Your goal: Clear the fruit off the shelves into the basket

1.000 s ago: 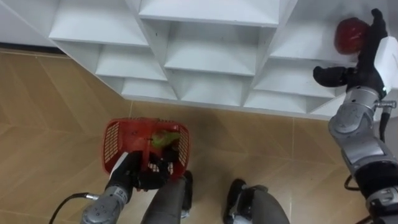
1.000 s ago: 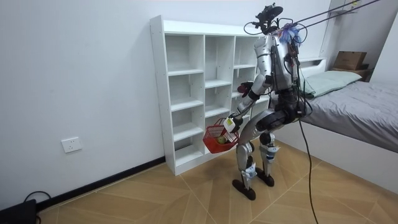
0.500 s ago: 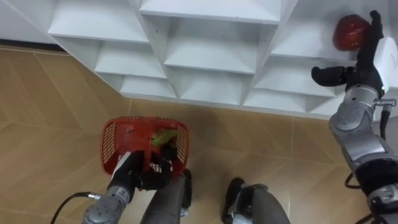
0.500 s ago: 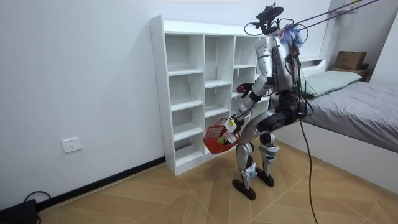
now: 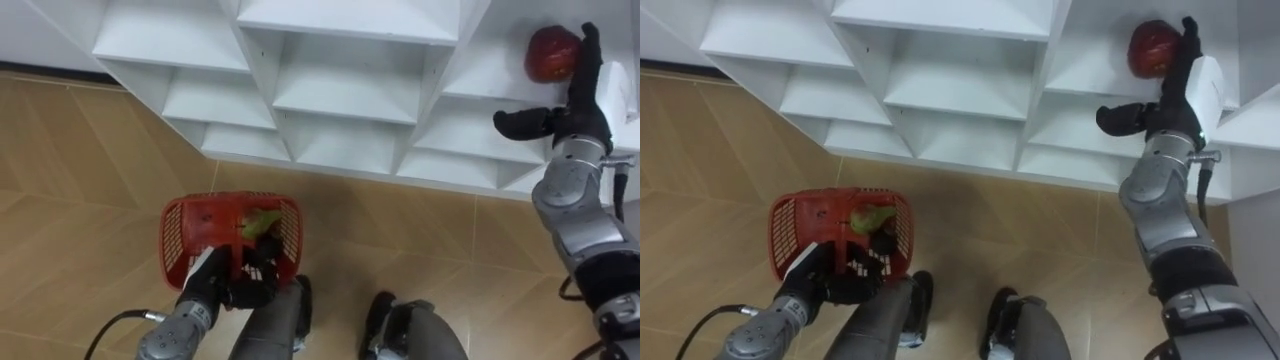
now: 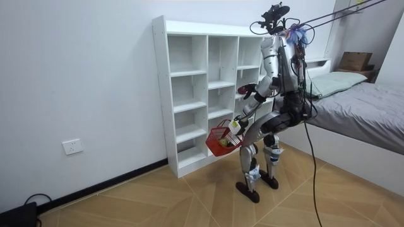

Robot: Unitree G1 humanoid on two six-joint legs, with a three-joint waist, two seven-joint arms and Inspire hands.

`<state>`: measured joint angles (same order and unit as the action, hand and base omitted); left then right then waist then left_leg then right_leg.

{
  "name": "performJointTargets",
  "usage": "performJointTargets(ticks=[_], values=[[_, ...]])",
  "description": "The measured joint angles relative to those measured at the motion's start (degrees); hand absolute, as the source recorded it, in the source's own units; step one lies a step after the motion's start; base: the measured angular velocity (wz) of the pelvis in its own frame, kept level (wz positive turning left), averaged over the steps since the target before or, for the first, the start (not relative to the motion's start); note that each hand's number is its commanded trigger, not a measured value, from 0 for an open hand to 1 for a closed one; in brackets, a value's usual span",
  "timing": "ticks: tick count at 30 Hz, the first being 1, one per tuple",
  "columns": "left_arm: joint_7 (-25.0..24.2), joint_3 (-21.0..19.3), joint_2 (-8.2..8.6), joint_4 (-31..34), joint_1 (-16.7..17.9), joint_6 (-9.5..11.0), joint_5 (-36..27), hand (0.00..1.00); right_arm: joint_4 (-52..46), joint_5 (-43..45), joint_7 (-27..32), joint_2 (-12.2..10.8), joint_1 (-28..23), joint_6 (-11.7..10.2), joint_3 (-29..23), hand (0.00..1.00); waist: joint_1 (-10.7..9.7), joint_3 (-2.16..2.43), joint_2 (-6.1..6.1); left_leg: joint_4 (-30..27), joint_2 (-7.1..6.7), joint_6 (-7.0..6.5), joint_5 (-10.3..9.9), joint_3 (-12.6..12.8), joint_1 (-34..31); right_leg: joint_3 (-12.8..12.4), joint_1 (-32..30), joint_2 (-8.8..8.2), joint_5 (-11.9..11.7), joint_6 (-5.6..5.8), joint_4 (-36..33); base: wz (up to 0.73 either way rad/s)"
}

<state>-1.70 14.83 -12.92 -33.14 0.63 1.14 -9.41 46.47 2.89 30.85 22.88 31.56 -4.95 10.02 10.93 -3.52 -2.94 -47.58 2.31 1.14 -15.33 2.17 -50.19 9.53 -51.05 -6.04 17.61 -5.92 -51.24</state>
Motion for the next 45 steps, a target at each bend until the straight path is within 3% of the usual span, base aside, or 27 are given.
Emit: performJointTargets(ticks=[13, 23, 45], values=[[2.39, 1.02, 0.01, 0.02, 0.07, 0.00, -0.01, 1.00, -0.02, -5.14, -4.10, 1.76, 0.77, -1.26, -0.02, 0.00, 0.00, 0.04, 0.11, 0.02, -0.02, 0.10, 0.01, 0.07, 0.23, -0.01, 0.11, -0.01, -0.01, -0.34, -0.23, 0.00], [2.90, 1.14, 0.01, -0.05, 1.49, 0.01, 0.00, 1.00, 0.37, -10.31, -4.87, 1.77, 0.73, -1.26, 0.03, 0.00, 0.29, 0.03, 0.16, 2.46, -0.04, 0.52, 0.27, 0.20, 3.26, 0.01, 2.77, 0.14, 0.01, -0.44, 1.53, 0.00], [3.58, 1.15, 0.21, 0.03, 1.62, -0.87, 0.22, 1.00, 0.80, -10.17, -5.21, 1.75, 0.74, -1.28, 0.14, 0.00, -0.04, 0.00, 0.05, 3.84, -0.08, 0.62, 0.34, 0.26, 4.69, 0.08, 4.09, 0.15, 0.05, -0.45, 2.61, 0.00]])
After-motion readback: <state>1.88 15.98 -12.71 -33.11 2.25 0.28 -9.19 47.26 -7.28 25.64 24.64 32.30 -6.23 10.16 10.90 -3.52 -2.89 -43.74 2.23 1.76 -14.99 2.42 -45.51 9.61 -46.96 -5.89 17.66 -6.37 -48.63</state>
